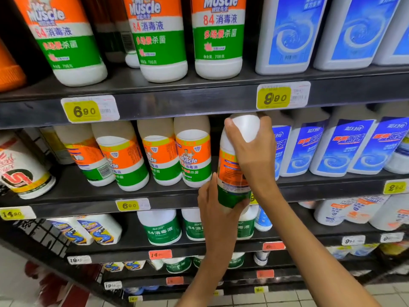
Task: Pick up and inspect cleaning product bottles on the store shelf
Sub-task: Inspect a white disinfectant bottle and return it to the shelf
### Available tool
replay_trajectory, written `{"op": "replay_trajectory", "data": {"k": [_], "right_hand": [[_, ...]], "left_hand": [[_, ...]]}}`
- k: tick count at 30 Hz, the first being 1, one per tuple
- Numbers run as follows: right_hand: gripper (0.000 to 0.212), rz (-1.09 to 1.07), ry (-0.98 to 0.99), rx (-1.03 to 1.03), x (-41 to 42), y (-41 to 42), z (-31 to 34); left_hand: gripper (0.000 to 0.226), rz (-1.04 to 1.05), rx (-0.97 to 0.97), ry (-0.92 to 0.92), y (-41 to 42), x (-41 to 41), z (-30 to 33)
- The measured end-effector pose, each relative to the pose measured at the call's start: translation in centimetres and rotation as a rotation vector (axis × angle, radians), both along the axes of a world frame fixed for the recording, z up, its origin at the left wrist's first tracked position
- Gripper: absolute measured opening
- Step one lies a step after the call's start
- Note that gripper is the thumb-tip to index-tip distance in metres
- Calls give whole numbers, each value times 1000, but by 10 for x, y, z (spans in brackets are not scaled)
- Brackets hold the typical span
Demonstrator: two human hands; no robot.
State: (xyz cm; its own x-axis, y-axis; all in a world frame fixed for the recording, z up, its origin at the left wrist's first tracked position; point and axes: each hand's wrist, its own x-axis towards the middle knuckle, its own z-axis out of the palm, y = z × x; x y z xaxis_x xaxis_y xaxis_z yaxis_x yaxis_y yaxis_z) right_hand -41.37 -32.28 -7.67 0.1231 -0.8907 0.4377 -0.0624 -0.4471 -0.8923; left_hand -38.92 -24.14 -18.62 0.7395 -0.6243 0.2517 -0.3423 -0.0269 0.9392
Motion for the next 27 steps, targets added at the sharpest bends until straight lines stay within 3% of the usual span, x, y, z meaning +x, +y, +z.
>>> {"op": "replay_trajectory", "data": {"k": [7,12,16,18,23,27], "right_hand": [[54,172,220,-187,-5,0,8],[59,122,45,-146,-11,-3,2],[65,43,-65,-139,-3,2,-10],[67,-8,-68,-177,3,5,-11],[65,26,68,-269,3,9,-10],[73,149,326,-369,-20,2,-15]], "left_hand": [[66,-79,-123,144,-1,8,12],[71,-90,-147,138,-6,13,16],[68,91,23,-203,-12,8,13],[68,143,19,-260,-14,6,12],[61,163,10,-169,-17,-1,12],[69,132,63,-238,-20,-3,10]]}}
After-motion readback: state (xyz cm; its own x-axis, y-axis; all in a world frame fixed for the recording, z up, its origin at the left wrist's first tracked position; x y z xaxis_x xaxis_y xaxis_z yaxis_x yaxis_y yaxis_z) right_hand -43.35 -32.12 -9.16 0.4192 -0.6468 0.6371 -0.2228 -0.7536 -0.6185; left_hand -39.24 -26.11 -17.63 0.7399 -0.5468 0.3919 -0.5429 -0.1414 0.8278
